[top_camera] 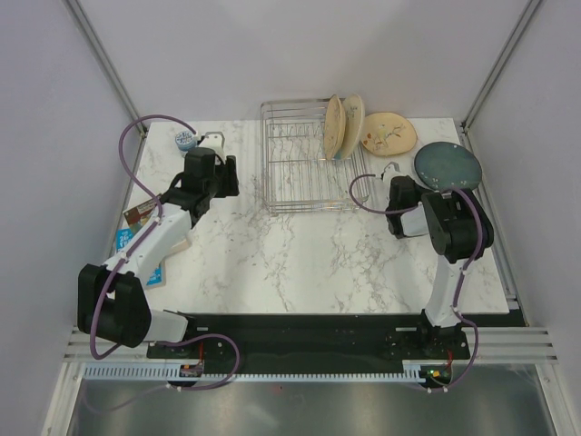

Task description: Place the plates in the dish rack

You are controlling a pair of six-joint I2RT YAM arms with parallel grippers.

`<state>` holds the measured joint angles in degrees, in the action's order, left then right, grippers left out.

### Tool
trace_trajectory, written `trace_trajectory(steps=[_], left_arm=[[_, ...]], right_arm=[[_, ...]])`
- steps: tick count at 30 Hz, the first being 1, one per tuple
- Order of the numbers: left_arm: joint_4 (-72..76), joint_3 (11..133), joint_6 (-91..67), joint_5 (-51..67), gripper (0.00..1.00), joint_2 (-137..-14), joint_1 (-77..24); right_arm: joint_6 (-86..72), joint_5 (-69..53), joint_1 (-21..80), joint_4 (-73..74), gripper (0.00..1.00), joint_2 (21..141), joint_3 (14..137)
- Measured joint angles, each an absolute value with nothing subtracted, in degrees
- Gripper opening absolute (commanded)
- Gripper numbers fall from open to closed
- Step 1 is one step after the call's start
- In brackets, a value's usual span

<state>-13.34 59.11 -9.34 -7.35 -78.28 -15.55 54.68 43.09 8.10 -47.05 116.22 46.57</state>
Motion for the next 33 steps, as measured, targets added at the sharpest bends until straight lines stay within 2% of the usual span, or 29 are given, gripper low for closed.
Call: trace_trajectory(steps=[4,5,6,7,9,10,11,12,13,14,15,17,22,27,31,33], left_arm=[[-13.2,58.7,-9.4,-7.4,0.67,-78.3,-15.6],[-13.2,58.5,-9.4,-7.3,0.67,-78.3,-15.6],[-13.2,58.4,-9.4,-7.3,0.67,-78.3,-15.6],[-13.2,58.3,-9.4,-7.3,0.67,-78.3,-15.6],[-13.2,58.1,-9.4,-7.3,0.67,-78.3,-15.6],[-13.2,57.9,-9.4,-7.2,0.68,-78.3,-15.6],[-13.2,57.8,-9.4,-7.2,0.69,-78.3,-15.5],[-13.2,57.6,-9.4,-7.0,0.70,-78.3,-15.5],[-13.1,57.5,-9.3,-6.6,0.89,-78.3,-15.5],[-13.1,57.2,-9.3,-6.0,1.00,-78.2,-15.5],[-13.1,57.0,-9.0,-5.3,1.00,-78.2,-15.5],[-13.2,56.4,-8.6,-2.8,0.91,-78.1,-15.6],[-13.9,55.2,-4.6,3.7,0.87,-76.3,-19.0],[-14.4,52.8,0.1,10.2,0.86,-71.4,-25.7],[-14.9,50.7,1.3,14.5,0.86,-69.7,-26.9],[-15.4,50.1,1.7,15.7,0.86,-69.9,-27.2]], right_arm=[[54.7,43.7,8.0,-46.2,0.00,112.6,41.7],[54.7,43.8,8.0,-45.6,0.03,111.9,41.2],[54.7,43.8,8.0,-44.6,0.09,111.0,40.7],[54.7,43.9,8.0,-43.4,0.22,109.9,40.4],[53.4,43.4,7.8,-38.7,0.36,107.0,40.4],[52.4,42.2,7.3,-35.1,0.51,105.1,40.7],[50.2,40.4,6.5,-28.2,0.57,102.8,42.9],[47.7,38.7,5.7,-24.0,0.59,101.9,45.5],[45.7,36.1,4.4,-17.7,0.60,101.5,50.4],[43.9,33.7,3.3,-12.4,0.61,102.1,56.3],[41.9,30.9,2.2,-7.1,0.60,103.5,63.7],[38.6,25.2,0.4,2.6,0.60,108.0,79.8],[33.5,14.1,-2.3,19.0,0.60,122.3,110.1],[30.2,8.5,-4.7,31.4,0.58,138.7,128.2],[27.6,5.7,-6.7,35.4,0.62,149.3,137.5],[25.9,4.6,-7.5,35.1,0.62,150.9,138.8]])
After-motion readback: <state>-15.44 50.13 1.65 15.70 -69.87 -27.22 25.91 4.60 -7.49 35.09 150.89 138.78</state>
